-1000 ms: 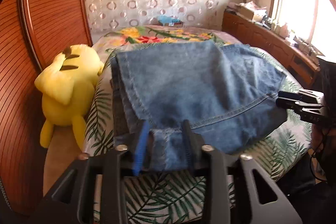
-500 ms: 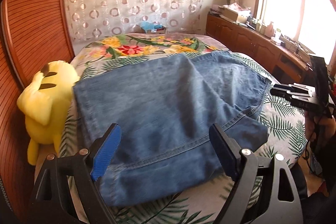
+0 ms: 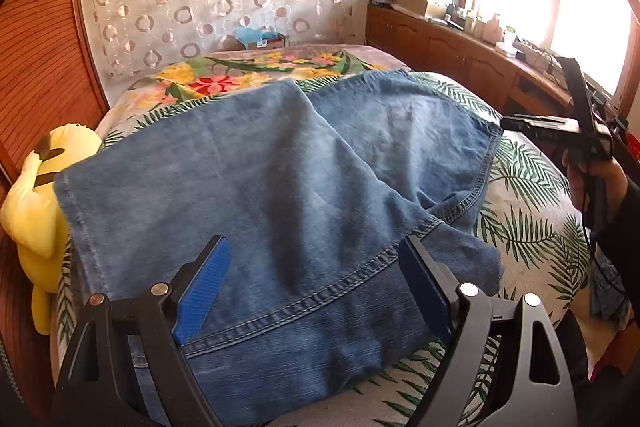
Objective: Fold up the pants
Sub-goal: 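Move the right gripper to the jeans' hem and close on it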
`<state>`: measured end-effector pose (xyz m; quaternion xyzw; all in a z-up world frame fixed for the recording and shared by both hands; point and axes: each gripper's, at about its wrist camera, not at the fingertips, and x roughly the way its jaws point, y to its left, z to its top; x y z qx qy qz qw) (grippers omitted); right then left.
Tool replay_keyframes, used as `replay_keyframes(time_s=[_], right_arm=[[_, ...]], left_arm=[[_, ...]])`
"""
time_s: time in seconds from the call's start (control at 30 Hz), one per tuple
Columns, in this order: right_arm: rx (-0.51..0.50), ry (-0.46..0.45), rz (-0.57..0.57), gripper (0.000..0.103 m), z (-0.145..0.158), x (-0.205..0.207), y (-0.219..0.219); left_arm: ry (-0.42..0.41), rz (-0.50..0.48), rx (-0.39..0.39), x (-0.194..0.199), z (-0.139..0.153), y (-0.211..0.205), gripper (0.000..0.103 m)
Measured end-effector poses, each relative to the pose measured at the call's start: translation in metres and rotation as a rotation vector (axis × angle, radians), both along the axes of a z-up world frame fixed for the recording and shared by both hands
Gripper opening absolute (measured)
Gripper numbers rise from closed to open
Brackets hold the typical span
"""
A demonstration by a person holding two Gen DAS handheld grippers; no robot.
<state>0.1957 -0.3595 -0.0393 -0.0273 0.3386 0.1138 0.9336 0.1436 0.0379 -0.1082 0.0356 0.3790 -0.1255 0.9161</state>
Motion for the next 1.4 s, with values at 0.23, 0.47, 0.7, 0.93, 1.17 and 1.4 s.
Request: replay_keyframes(time_s=[0.23, 0.47, 0.7, 0.93, 1.17, 1.4], right_arm=[[-0.020, 0.045, -0.037, 0.046, 0.001, 0.026, -0.003], [-0.011, 0.082, -0.004, 0.046, -0.003, 0.030, 0.004], [0.034, 0.101, 0.027, 0.046, -0.005, 0.028, 0.001], [0.026, 0.112, 0.074, 0.020, -0.006, 0.029, 0.005], [0.071, 0.071, 0.061, 0.015, 0.009, 0.015, -0.015], [0.094, 0.024, 0.052, 0.014, 0.023, -0.018, -0.044]], left_arm=[[0.023, -0.014, 0.003, 0.003, -0.006, -0.005, 0.086], [0.036, -0.021, 0.001, 0.006, -0.011, -0.012, 0.086], [0.049, -0.032, 0.007, 0.003, -0.017, -0.016, 0.086], [0.054, -0.027, 0.001, 0.003, -0.019, -0.016, 0.086], [0.052, -0.026, 0.002, 0.000, -0.017, -0.012, 0.086], [0.042, -0.022, -0.008, -0.003, -0.014, -0.007, 0.086]])
